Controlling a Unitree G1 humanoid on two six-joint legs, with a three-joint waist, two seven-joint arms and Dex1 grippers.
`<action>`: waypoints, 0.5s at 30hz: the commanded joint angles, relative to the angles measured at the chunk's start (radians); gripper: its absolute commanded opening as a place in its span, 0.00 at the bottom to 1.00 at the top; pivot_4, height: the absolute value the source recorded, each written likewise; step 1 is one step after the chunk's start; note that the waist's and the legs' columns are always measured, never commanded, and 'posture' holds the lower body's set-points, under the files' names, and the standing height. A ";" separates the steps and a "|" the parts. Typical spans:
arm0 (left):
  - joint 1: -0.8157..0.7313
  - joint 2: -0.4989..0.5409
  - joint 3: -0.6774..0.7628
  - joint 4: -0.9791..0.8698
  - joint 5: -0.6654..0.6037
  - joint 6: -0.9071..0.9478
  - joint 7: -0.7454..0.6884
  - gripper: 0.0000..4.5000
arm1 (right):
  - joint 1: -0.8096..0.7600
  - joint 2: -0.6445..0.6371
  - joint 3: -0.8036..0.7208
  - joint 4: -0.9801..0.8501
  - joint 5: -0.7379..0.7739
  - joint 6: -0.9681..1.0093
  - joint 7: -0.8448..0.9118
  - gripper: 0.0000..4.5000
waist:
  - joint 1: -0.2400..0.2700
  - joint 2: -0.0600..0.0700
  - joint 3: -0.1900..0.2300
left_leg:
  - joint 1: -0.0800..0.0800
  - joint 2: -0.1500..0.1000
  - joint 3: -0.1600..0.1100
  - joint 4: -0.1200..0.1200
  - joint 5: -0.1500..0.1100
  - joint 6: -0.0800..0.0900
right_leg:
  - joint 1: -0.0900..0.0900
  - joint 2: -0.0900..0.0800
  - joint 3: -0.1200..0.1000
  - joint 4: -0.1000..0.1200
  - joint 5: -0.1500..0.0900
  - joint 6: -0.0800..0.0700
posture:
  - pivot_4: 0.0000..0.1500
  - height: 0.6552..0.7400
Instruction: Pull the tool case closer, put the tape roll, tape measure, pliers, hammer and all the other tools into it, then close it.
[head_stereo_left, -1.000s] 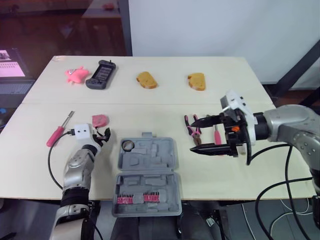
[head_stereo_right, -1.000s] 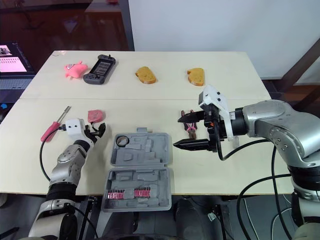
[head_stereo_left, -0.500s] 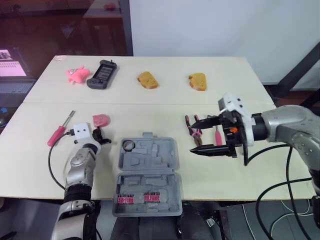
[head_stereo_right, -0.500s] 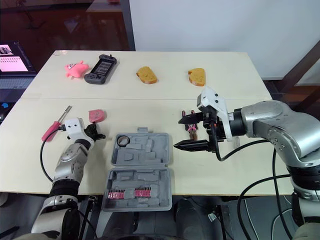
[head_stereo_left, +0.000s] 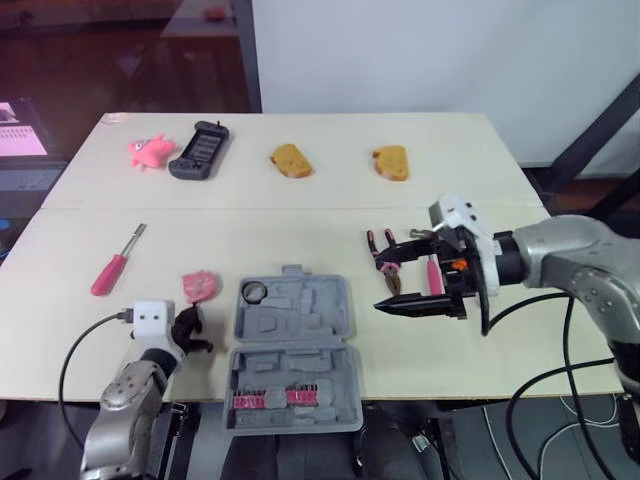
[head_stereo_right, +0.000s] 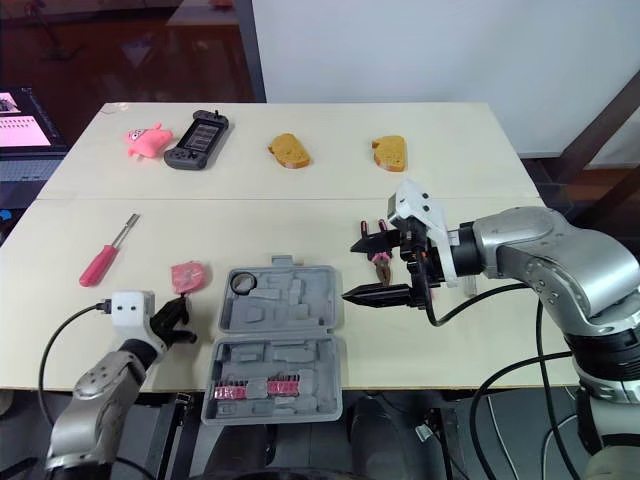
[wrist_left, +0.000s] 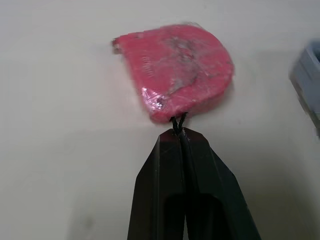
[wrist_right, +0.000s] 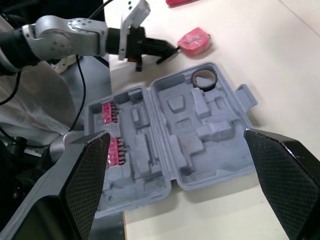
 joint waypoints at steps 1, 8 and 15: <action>0.118 0.010 0.039 -0.117 -0.028 0.046 -0.013 0.01 | -0.020 0.017 0.006 0.011 -0.011 -0.030 0.019 1.00 | -0.004 0.001 0.000 | 0.000 0.000 0.000 0.000 0.000 0.000 | 0.000 0.000 0.000 0.000 0.000 0.000 | 1.00 1.00; 0.241 0.016 0.037 -0.195 -0.018 0.048 -0.029 0.01 | -0.046 0.038 0.035 0.044 -0.034 -0.057 0.045 1.00 | -0.012 0.000 0.000 | -0.001 0.000 0.001 0.001 0.000 0.000 | 0.000 0.000 0.000 -0.002 0.000 -0.002 | 1.00 1.00; 0.286 0.023 0.069 -0.218 -0.062 0.037 -0.079 0.07 | -0.074 0.054 0.042 0.057 -0.041 -0.067 0.073 1.00 | -0.015 0.000 0.000 | -0.002 0.000 0.001 -0.001 0.000 0.000 | -0.001 0.000 0.001 -0.005 0.000 -0.003 | 1.00 1.00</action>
